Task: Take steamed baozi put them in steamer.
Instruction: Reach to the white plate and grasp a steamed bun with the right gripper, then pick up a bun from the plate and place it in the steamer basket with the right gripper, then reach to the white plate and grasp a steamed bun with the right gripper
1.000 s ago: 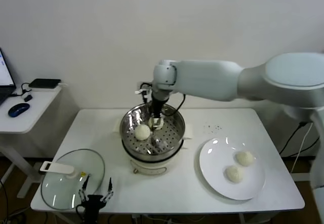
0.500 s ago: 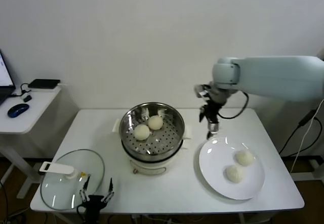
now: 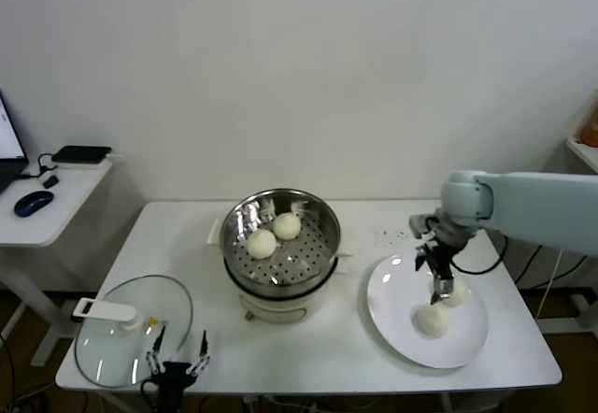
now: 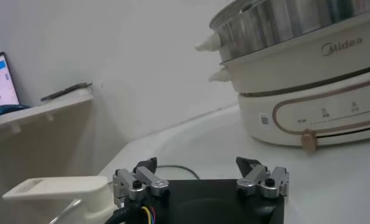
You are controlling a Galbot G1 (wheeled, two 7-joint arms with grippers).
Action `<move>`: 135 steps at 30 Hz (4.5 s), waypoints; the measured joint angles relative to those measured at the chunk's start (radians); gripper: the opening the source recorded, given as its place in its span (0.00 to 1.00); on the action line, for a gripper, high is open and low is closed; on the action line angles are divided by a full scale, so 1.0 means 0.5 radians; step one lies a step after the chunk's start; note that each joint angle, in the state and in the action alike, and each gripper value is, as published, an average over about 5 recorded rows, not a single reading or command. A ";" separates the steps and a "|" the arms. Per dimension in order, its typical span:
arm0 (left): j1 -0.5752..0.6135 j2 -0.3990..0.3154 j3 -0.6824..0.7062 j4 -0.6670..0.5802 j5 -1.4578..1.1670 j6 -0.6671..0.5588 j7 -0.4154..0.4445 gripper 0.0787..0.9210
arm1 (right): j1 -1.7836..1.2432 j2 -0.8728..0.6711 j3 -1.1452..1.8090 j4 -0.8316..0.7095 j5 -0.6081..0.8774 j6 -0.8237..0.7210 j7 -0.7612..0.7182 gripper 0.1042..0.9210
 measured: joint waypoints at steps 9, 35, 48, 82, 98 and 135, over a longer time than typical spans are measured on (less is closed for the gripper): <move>0.006 0.000 -0.004 0.006 0.008 -0.002 -0.002 0.88 | -0.281 -0.068 0.170 -0.047 -0.165 -0.025 0.060 0.88; 0.002 0.000 0.002 0.012 0.015 -0.007 -0.004 0.88 | -0.434 -0.127 0.245 -0.064 -0.315 -0.055 0.098 0.83; 0.004 0.000 0.001 0.003 0.020 -0.005 -0.004 0.88 | -0.424 -0.134 0.259 -0.057 -0.325 -0.049 0.096 0.64; 0.014 0.000 0.006 0.012 0.049 -0.021 -0.005 0.88 | 0.664 0.569 0.292 0.081 -0.213 0.933 -0.215 0.64; 0.010 0.000 -0.002 0.021 0.040 -0.026 -0.007 0.88 | 0.328 1.059 0.434 -0.053 -0.471 1.083 -0.137 0.64; 0.022 0.000 -0.007 0.020 0.065 -0.033 -0.013 0.88 | 0.435 1.006 0.203 -0.288 -0.105 1.081 -0.304 0.88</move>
